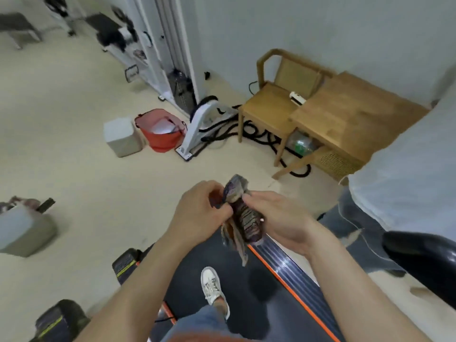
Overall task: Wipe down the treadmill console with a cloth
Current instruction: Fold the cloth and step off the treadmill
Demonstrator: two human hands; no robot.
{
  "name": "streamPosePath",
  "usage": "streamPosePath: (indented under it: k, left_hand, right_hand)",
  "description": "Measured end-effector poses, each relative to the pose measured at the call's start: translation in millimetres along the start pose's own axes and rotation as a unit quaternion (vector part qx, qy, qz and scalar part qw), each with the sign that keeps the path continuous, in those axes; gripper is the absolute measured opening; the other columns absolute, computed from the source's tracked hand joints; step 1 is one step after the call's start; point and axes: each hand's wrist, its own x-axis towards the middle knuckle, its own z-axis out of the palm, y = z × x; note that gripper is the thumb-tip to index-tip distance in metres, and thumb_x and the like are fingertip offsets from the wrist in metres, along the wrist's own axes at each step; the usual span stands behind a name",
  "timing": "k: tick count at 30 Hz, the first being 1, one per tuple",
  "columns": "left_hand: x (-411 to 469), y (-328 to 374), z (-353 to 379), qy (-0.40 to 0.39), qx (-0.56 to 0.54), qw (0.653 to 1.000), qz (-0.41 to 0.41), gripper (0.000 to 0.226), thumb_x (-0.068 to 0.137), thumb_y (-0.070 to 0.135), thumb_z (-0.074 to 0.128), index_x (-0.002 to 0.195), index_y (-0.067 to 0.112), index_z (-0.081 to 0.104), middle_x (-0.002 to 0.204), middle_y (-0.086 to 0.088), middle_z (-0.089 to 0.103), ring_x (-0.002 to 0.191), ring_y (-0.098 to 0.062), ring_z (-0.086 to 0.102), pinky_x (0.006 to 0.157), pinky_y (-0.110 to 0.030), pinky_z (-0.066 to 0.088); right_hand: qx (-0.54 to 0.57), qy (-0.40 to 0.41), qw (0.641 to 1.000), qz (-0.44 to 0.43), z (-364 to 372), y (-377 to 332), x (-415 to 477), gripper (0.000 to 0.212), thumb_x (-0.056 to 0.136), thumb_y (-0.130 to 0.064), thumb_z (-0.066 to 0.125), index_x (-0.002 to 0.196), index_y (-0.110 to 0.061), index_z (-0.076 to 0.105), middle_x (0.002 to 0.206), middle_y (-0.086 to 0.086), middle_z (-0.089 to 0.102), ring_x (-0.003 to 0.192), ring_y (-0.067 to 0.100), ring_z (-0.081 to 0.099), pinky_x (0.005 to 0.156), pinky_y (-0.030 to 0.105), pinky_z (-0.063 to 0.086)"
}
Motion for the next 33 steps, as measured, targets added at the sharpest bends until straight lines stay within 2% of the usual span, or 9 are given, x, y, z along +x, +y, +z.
streamPosePath:
  k: [3, 5, 9, 11, 15, 18, 23, 27, 33]
  left_hand:
    - [28, -46, -57, 0.075, -0.02, 0.993, -0.084, 0.013, 0.078, 0.008, 0.055, 0.07, 0.018, 0.054, 0.063, 0.006, 0.057, 0.059, -0.001, 0.049, 0.056, -0.018, 0.037]
    - [43, -77, -97, 0.123, -0.166, 0.962, -0.178, 0.007, 0.072, 0.004, 0.05, 0.07, 0.008, 0.055, 0.06, 0.0, 0.056, 0.058, -0.01, 0.047, 0.056, -0.026, 0.036]
    - [50, -129, -180, 0.207, -0.511, 0.783, -0.288, 0.022, 0.076, -0.002, 0.037, 0.072, 0.005, 0.057, 0.069, -0.009, 0.056, 0.066, -0.025, 0.051, 0.065, -0.033, 0.04]
    - [50, -153, -215, 0.224, -0.551, 0.749, -0.293, 0.018, 0.077, 0.004, 0.039, 0.075, 0.004, 0.057, 0.078, -0.013, 0.055, 0.073, -0.026, 0.053, 0.069, -0.035, 0.04]
    - [57, -181, -267, 0.256, -0.535, 0.764, -0.255, 0.017, 0.09, 0.012, 0.048, 0.095, 0.003, 0.062, 0.091, -0.015, 0.06, 0.085, -0.026, 0.057, 0.078, -0.037, 0.044]
    - [66, -198, -302, 0.309, -0.444, 0.808, -0.234, 0.018, 0.097, 0.018, 0.048, 0.093, 0.015, 0.066, 0.082, -0.002, 0.067, 0.073, -0.015, 0.061, 0.064, -0.03, 0.045]
    - [77, -259, -344, 0.298, -0.026, 0.899, -0.32, 0.017, 0.098, 0.036, 0.042, 0.086, 0.031, 0.054, 0.075, 0.007, 0.06, 0.073, -0.014, 0.057, 0.064, -0.029, 0.04]
    - [104, -300, -347, 0.363, -0.014, 0.849, -0.383, 0.011, 0.098, 0.029, 0.045, 0.1, 0.026, 0.055, 0.094, -0.001, 0.063, 0.089, -0.021, 0.059, 0.074, -0.032, 0.041]
    - [128, -362, -387, 0.486, -0.412, 0.678, -0.368, 0.027, 0.084, 0.027, 0.066, 0.11, 0.025, 0.056, 0.102, -0.014, 0.063, 0.076, -0.024, 0.06, 0.068, -0.036, 0.047]
  right_hand:
    - [-0.084, -0.033, 0.996, -0.027, 51, -27, 66, 0.04, 0.102, -0.028, 0.045, 0.115, 0.008, 0.058, 0.117, 0.031, 0.061, 0.114, 0.045, 0.055, 0.102, 0.058, 0.041]
    - [-0.155, -0.052, 0.985, -0.053, 84, -44, 109, 0.043, 0.099, -0.035, 0.048, 0.108, 0.004, 0.06, 0.111, 0.026, 0.065, 0.11, 0.041, 0.059, 0.099, 0.055, 0.045]
    - [-0.253, -0.075, 0.961, -0.088, 132, -85, 186, 0.027, 0.096, -0.027, 0.059, 0.085, -0.004, 0.07, 0.076, 0.003, 0.067, 0.07, 0.012, 0.06, 0.071, 0.03, 0.048]
    - [-0.323, -0.133, 0.934, -0.072, 152, -107, 220, 0.029, 0.09, -0.031, 0.066, 0.078, -0.004, 0.07, 0.066, 0.001, 0.062, 0.059, 0.008, 0.054, 0.057, 0.021, 0.043]
    - [-0.425, -0.277, 0.861, 0.016, 184, -137, 291, 0.024, 0.079, -0.033, 0.078, 0.075, -0.011, 0.068, 0.059, -0.004, 0.058, 0.049, 0.005, 0.047, 0.045, 0.016, 0.035]
    - [-0.432, -0.365, 0.824, 0.041, 200, -151, 345, 0.01, 0.081, -0.017, 0.077, 0.085, -0.013, 0.068, 0.075, 0.003, 0.062, 0.063, 0.006, 0.052, 0.054, 0.018, 0.038]
    - [-0.309, -0.357, 0.881, 0.031, 232, -152, 437, 0.014, 0.091, -0.005, 0.061, 0.102, 0.003, 0.057, 0.094, 0.011, 0.068, 0.084, 0.014, 0.064, 0.074, 0.023, 0.05]
    - [-0.188, -0.247, 0.95, 0.039, 289, -142, 489, 0.014, 0.098, -0.009, 0.053, 0.111, -0.014, 0.055, 0.095, 0.01, 0.059, 0.07, 0.019, 0.062, 0.061, 0.035, 0.053]
    - [-0.243, -0.3, 0.918, 0.088, 373, -148, 561, 0.073, 0.087, -0.011, 0.07, 0.142, -0.042, 0.031, 0.09, 0.005, 0.064, 0.085, 0.022, 0.063, 0.066, 0.035, 0.055]
